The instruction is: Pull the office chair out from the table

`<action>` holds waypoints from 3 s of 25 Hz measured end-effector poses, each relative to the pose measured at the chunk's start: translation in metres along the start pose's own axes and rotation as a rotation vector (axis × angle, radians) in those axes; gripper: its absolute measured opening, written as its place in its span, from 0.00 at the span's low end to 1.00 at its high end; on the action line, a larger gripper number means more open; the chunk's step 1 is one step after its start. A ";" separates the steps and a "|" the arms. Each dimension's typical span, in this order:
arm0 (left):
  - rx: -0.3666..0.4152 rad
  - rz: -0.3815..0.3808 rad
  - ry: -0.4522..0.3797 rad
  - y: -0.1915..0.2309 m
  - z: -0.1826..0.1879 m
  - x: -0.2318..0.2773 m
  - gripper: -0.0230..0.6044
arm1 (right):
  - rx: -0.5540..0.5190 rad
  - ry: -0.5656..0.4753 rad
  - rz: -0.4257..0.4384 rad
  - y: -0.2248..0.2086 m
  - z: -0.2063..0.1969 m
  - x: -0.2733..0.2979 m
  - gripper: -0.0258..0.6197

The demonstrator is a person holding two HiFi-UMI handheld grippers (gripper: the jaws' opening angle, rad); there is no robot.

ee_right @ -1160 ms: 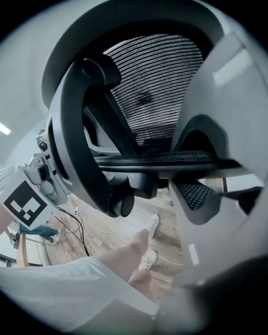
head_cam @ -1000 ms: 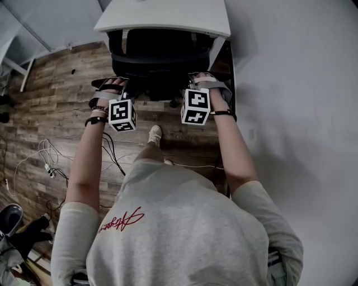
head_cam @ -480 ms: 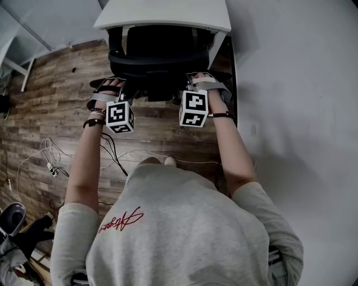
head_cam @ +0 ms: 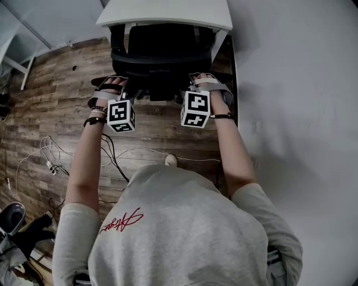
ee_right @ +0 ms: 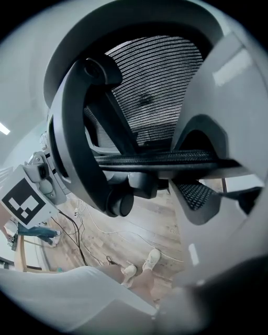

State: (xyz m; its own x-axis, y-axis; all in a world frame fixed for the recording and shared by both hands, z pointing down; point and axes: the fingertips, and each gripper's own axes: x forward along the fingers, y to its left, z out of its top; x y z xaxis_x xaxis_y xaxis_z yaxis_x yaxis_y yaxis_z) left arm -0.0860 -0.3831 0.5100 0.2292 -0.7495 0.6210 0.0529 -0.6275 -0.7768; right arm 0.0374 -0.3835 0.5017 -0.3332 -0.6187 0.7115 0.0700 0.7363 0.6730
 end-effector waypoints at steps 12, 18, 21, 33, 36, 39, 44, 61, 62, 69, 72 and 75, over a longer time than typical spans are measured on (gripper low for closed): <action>0.017 0.005 -0.015 -0.010 -0.008 -0.018 0.18 | 0.014 0.021 -0.012 0.014 0.018 -0.010 0.20; 0.013 -0.004 -0.018 -0.013 -0.010 -0.021 0.19 | 0.023 0.031 -0.009 0.017 0.021 -0.011 0.20; 0.010 -0.013 -0.021 -0.016 -0.012 -0.021 0.19 | 0.029 0.036 -0.004 0.019 0.023 -0.010 0.20; 0.020 -0.011 -0.022 -0.020 -0.016 -0.025 0.18 | 0.034 0.053 0.004 0.027 0.026 -0.010 0.20; 0.018 -0.011 -0.020 -0.021 -0.018 -0.028 0.18 | 0.036 0.057 0.008 0.028 0.029 -0.012 0.20; 0.020 -0.007 -0.024 -0.025 -0.017 -0.031 0.18 | 0.037 0.056 0.004 0.032 0.031 -0.014 0.20; 0.015 -0.018 -0.028 -0.029 -0.016 -0.034 0.18 | 0.041 0.053 -0.001 0.034 0.034 -0.019 0.19; 0.024 -0.025 -0.032 -0.041 -0.018 -0.048 0.18 | 0.053 0.063 -0.006 0.049 0.045 -0.029 0.19; 0.023 -0.026 -0.033 -0.042 -0.018 -0.049 0.18 | 0.054 0.065 -0.004 0.050 0.046 -0.029 0.19; 0.030 -0.017 -0.040 -0.045 -0.016 -0.058 0.18 | 0.061 0.080 0.012 0.059 0.046 -0.034 0.20; 0.028 -0.023 -0.039 -0.051 -0.014 -0.061 0.18 | 0.062 0.081 0.010 0.065 0.046 -0.037 0.20; 0.034 -0.019 -0.043 -0.056 -0.010 -0.067 0.18 | 0.070 0.081 0.015 0.071 0.047 -0.042 0.20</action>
State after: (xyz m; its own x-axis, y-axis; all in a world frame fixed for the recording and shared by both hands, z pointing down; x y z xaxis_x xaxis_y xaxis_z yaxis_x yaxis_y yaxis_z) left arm -0.1142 -0.3001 0.5130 0.2691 -0.7277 0.6309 0.0904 -0.6331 -0.7688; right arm 0.0122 -0.2927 0.5099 -0.2550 -0.6257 0.7372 0.0080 0.7611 0.6486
